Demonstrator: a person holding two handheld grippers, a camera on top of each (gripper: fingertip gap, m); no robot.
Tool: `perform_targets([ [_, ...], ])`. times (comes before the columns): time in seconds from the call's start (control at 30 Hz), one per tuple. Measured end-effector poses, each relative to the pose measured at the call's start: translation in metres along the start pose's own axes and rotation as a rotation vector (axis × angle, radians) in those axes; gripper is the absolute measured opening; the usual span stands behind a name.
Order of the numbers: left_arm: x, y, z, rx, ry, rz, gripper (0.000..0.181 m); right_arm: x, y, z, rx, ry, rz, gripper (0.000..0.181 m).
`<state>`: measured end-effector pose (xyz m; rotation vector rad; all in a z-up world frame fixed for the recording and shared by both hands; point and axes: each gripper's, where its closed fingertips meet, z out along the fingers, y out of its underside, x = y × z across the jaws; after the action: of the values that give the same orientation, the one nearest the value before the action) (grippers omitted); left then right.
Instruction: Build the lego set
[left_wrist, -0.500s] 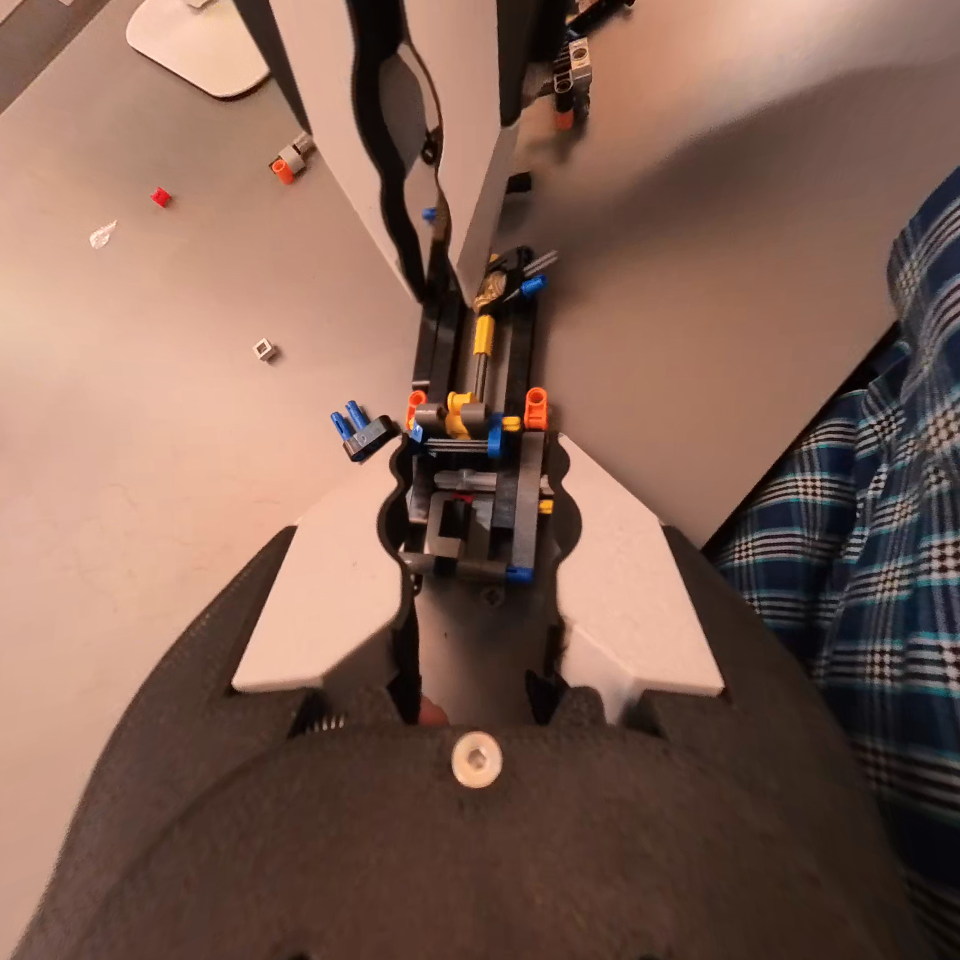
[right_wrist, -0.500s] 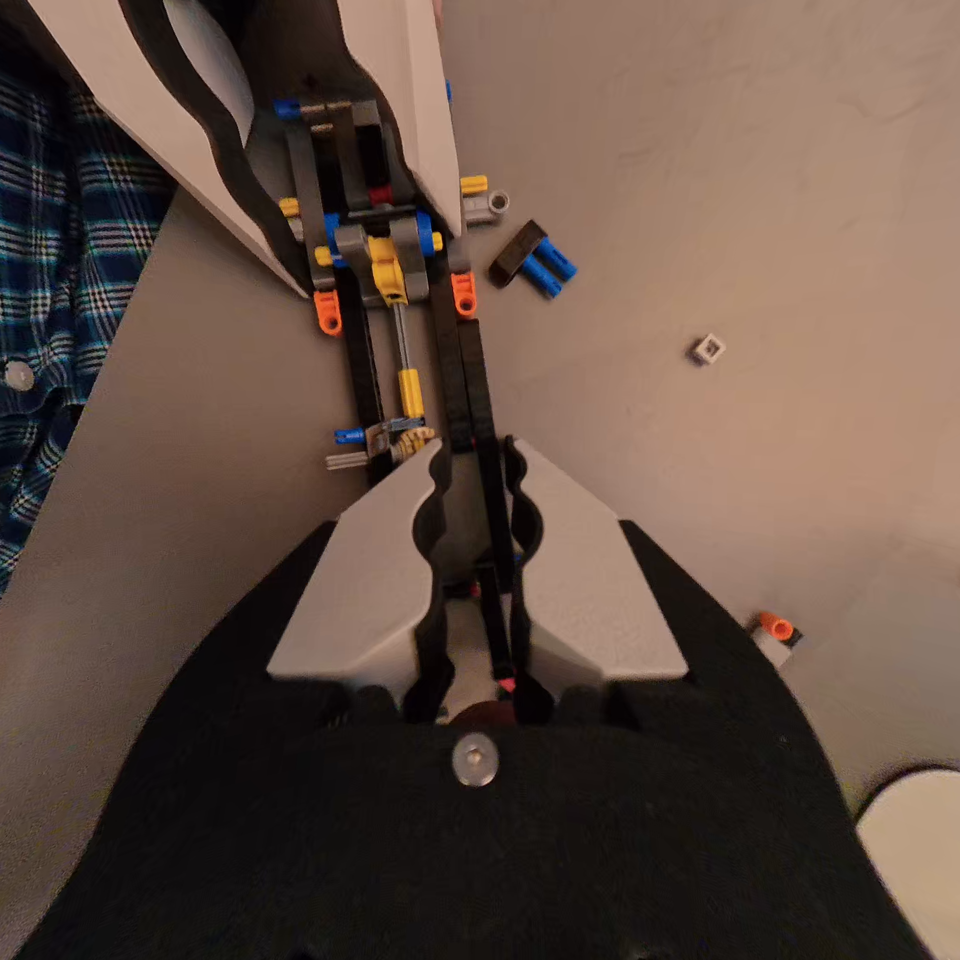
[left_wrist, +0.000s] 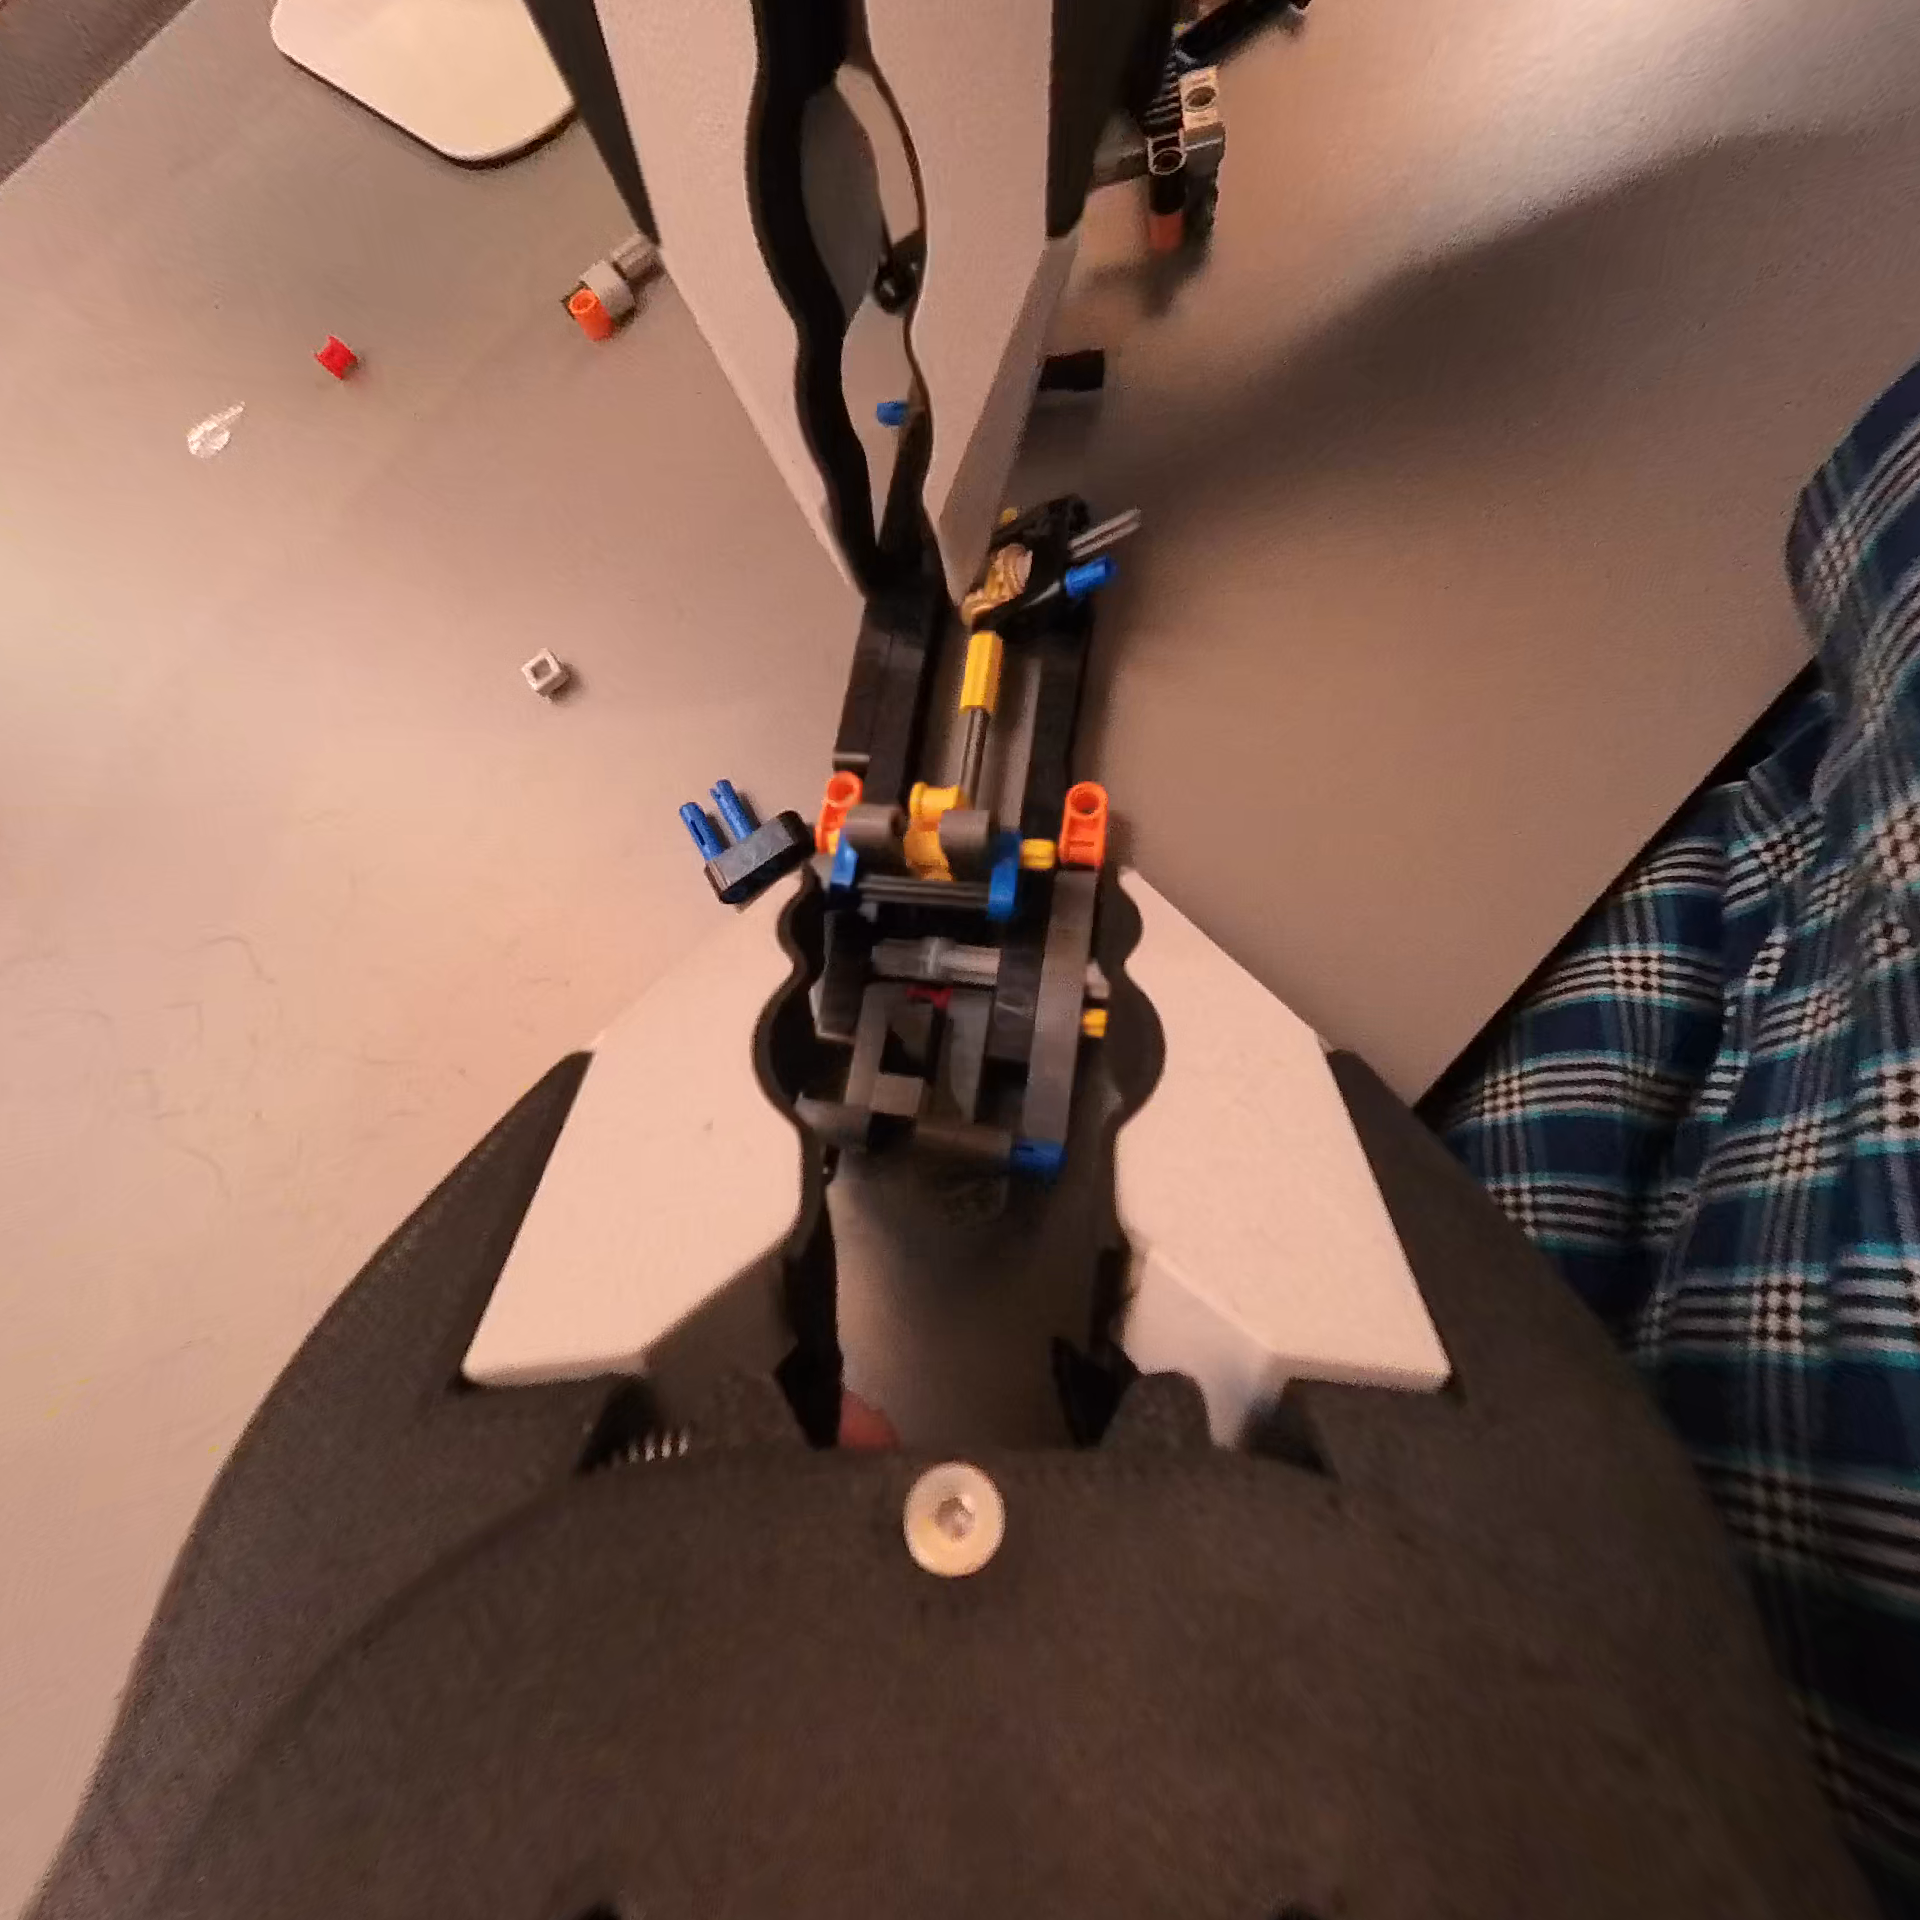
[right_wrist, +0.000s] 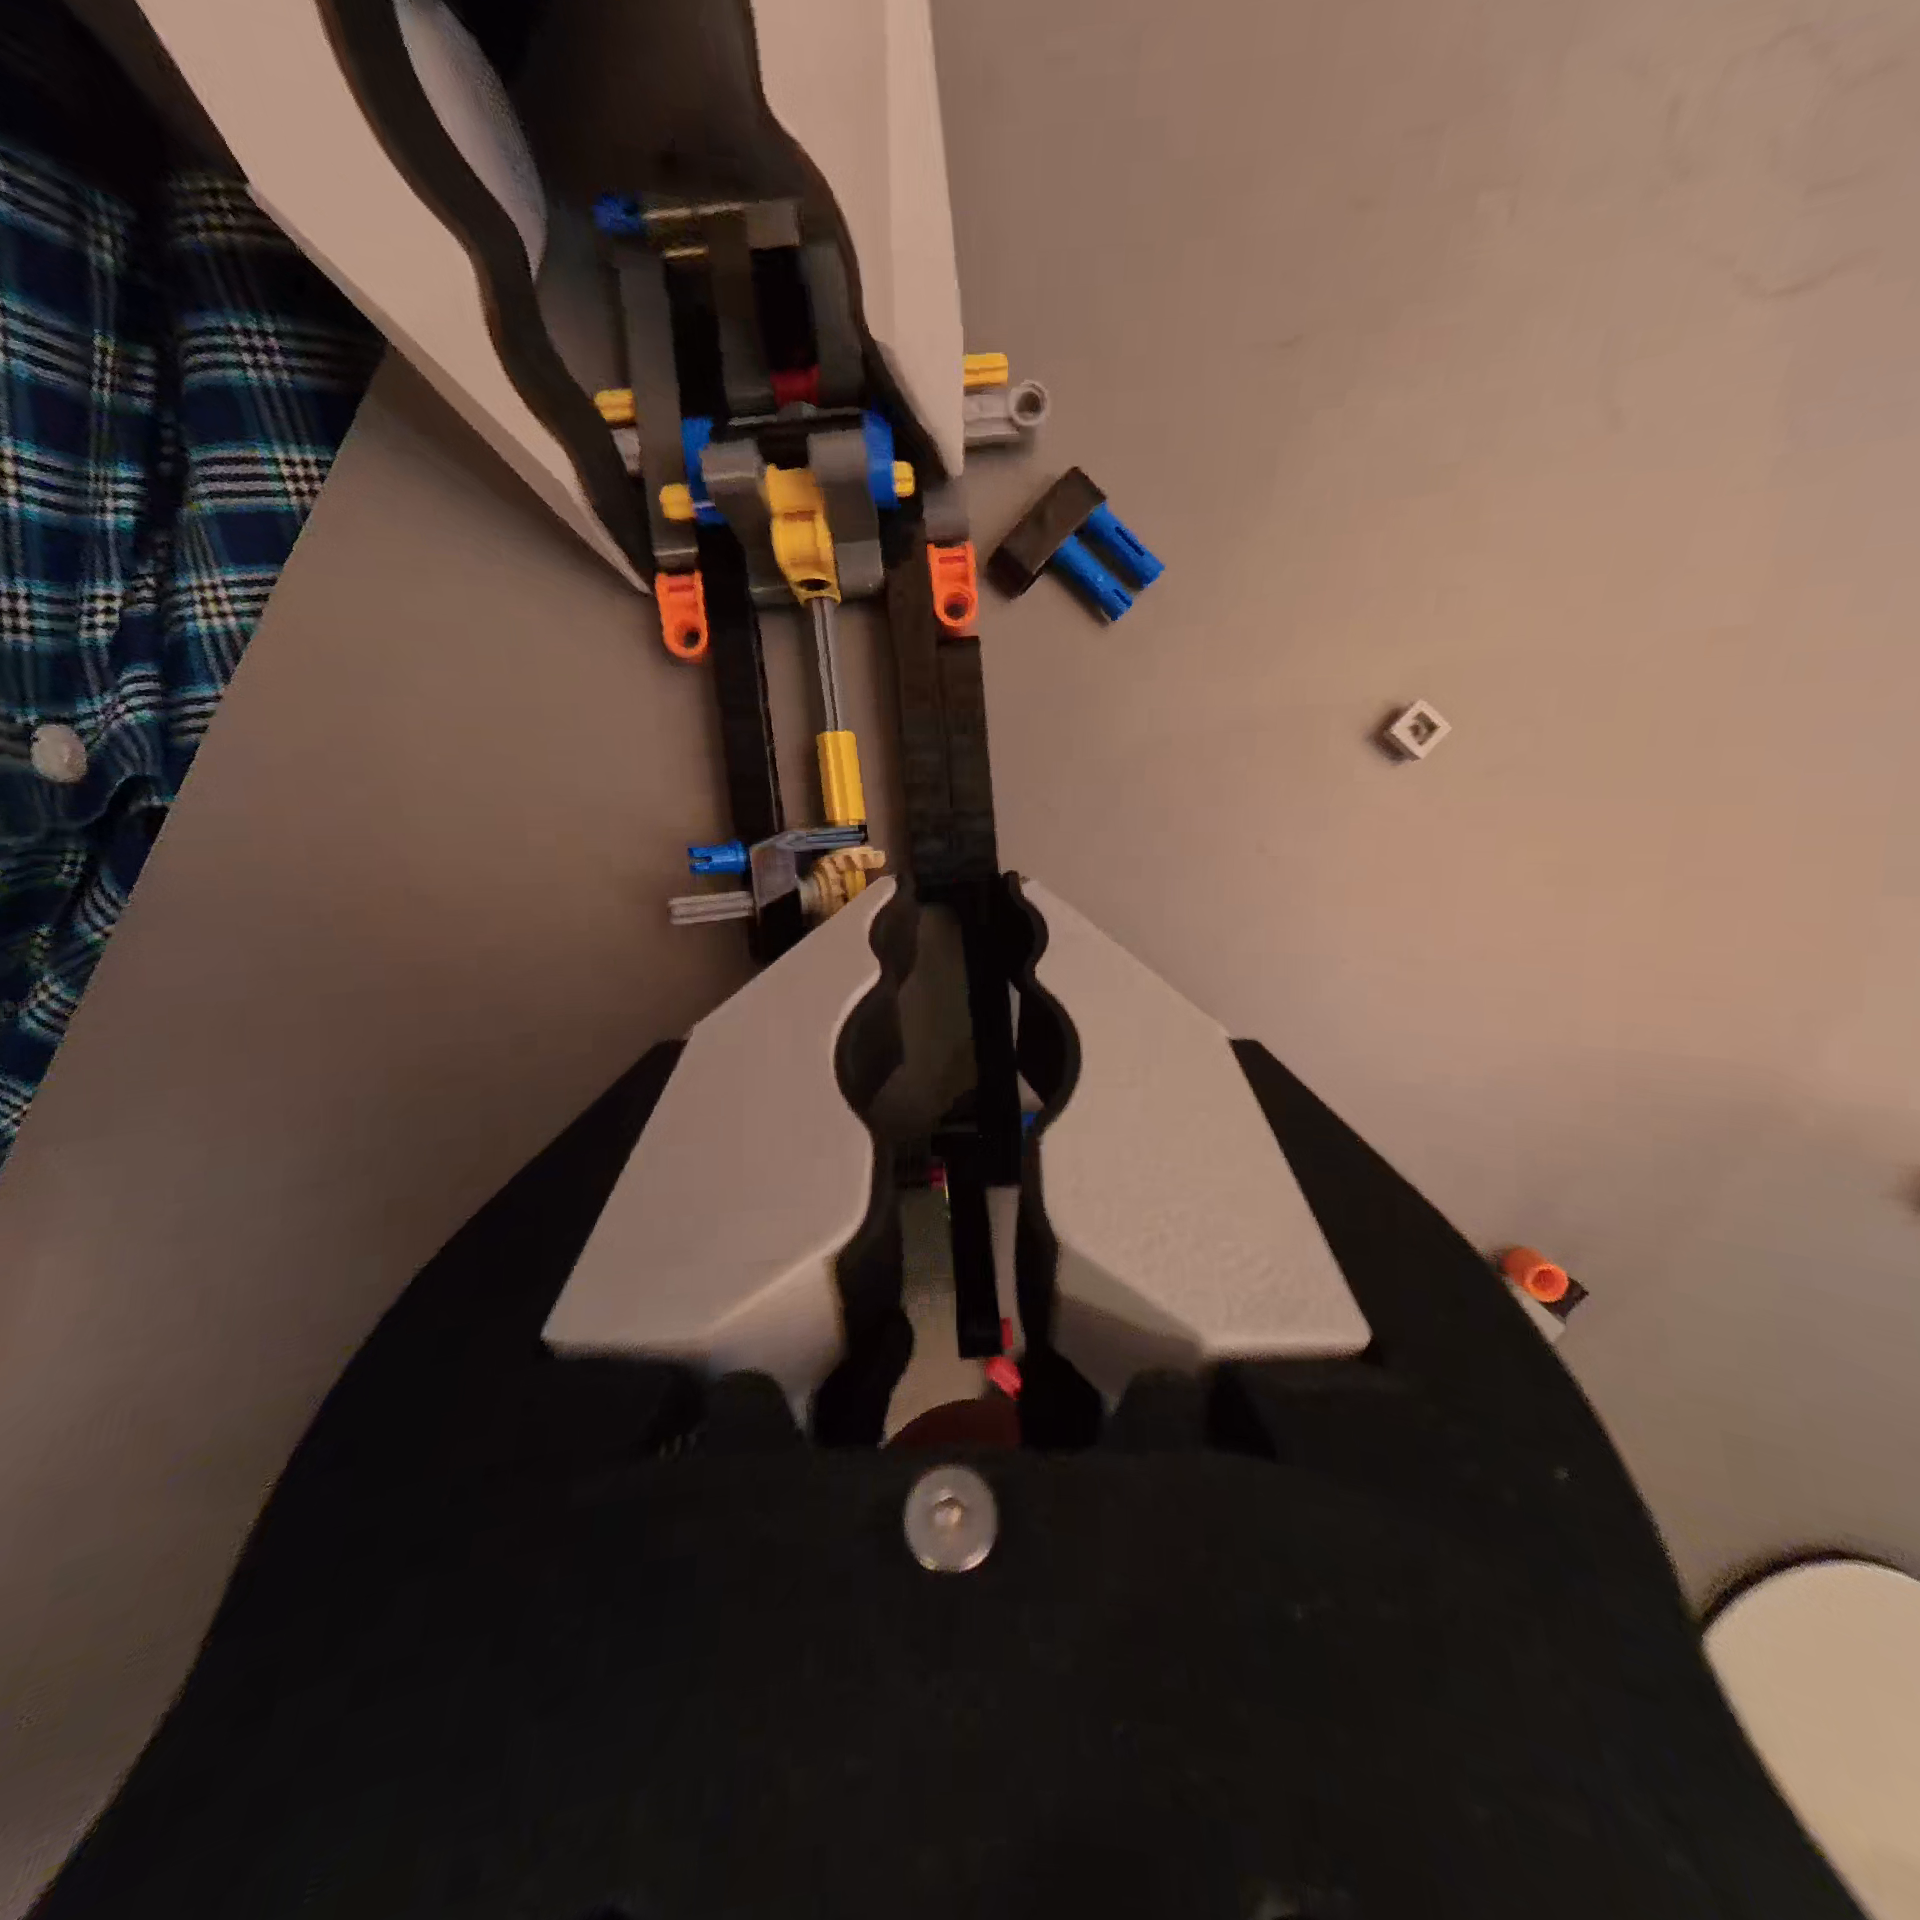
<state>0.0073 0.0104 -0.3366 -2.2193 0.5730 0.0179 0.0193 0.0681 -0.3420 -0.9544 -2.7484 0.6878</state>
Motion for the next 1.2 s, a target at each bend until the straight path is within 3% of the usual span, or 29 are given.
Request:
perform_targets([
  [0.13,-0.005,-0.001,-0.008,0.004,-0.007,-0.017,0.054,0.002,-0.003,-0.011,0.045,0.006,0.026,0.022],
  [0.3,-0.006,0.000,-0.018,-0.016,0.030,-0.062,0.052,0.017,-0.018,-0.020,0.105,0.096,0.033,0.014],
  [0.53,0.012,0.008,-0.015,-0.068,0.066,-0.108,0.046,0.034,-0.044,0.007,-0.007,0.133,-0.149,0.014],
  [0.67,0.015,0.009,-0.019,-0.066,0.067,-0.135,0.046,0.025,-0.060,0.012,-0.006,0.051,-0.254,0.018],
  [0.83,0.018,0.004,-0.024,-0.047,0.097,-0.152,0.048,0.026,-0.051,0.024,-0.096,-0.007,-0.327,0.020],
  [0.97,0.011,-0.003,-0.033,-0.008,0.100,-0.182,0.049,0.029,-0.052,0.028,-0.081,-0.015,-0.298,0.001],
  [1.2,-0.025,-0.011,-0.047,0.027,0.008,-0.136,0.043,0.029,-0.051,0.020,0.032,-0.022,-0.167,0.000],
])
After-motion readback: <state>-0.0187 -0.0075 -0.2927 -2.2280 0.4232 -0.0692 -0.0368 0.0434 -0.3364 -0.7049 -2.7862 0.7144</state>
